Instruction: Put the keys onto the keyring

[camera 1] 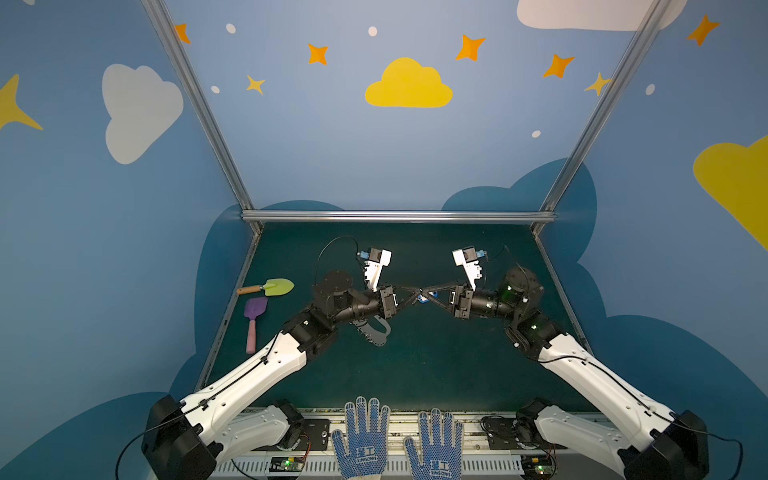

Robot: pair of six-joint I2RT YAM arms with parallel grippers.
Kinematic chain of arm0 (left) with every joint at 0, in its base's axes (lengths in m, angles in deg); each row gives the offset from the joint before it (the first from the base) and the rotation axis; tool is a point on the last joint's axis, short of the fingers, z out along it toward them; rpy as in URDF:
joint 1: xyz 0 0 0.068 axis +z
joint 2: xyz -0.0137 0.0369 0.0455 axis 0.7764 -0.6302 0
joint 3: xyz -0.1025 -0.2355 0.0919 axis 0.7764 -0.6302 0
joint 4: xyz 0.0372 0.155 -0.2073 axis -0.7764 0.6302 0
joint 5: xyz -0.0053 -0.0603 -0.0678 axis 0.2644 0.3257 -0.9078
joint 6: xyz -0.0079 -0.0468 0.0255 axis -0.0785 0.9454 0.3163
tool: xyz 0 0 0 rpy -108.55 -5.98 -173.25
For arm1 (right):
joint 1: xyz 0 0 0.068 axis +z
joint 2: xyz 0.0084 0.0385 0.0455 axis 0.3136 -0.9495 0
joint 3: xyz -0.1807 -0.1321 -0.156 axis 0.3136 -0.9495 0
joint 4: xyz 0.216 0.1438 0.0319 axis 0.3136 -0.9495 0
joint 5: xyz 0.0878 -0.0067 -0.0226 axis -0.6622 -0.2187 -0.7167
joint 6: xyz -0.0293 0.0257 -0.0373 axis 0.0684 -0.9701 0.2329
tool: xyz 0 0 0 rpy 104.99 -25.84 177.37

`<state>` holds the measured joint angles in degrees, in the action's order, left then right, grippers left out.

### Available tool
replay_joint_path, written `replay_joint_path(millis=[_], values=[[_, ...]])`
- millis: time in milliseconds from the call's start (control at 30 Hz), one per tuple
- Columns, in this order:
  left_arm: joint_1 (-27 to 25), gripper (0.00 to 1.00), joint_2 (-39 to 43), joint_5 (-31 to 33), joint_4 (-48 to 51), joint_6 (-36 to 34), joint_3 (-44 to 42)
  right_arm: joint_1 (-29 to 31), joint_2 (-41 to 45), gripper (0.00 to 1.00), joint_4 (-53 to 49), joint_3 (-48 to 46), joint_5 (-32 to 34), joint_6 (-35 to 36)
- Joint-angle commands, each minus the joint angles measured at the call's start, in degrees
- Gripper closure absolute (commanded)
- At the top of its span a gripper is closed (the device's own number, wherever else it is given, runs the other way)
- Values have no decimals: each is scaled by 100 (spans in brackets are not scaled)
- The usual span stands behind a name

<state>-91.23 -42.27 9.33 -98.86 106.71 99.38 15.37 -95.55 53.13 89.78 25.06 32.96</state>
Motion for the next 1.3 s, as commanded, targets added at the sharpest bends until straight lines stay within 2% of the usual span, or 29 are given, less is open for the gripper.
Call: replay_joint_path(millis=[0, 33, 100, 300, 533, 800, 967, 1133, 1267], values=[[-9, 70, 163, 148, 206, -159, 19, 11, 155, 100, -637, 329, 103, 551], [-19, 66, 205, 202, 320, -224, 42, 11, 179, 100, -893, 412, 137, 722], [-5, 63, 293, 271, 481, -354, 85, 12, 202, 100, -1360, 583, 181, 1065], [63, 59, 385, 116, 1327, -925, 534, 10, 117, 100, -2423, 991, 63, 1792], [74, 60, -107, -686, 2130, -1377, 1232, 10, 58, 100, -2677, 1145, -279, 2028], [61, 64, -484, -1108, 2538, -1674, 1568, 16, 81, 100, -2711, 1158, -535, 2102], [52, 75, -546, -1284, 2553, -1705, 1604, 11, 37, 100, -2691, 1166, -634, 2106], [21, 92, -558, -1406, 2587, -1760, 1643, 10, -4, 100, -2655, 1182, -646, 2104], [4, 96, -565, -1431, 2602, -1784, 1632, 1, -2, 100, -2611, 1191, -626, 2080]])
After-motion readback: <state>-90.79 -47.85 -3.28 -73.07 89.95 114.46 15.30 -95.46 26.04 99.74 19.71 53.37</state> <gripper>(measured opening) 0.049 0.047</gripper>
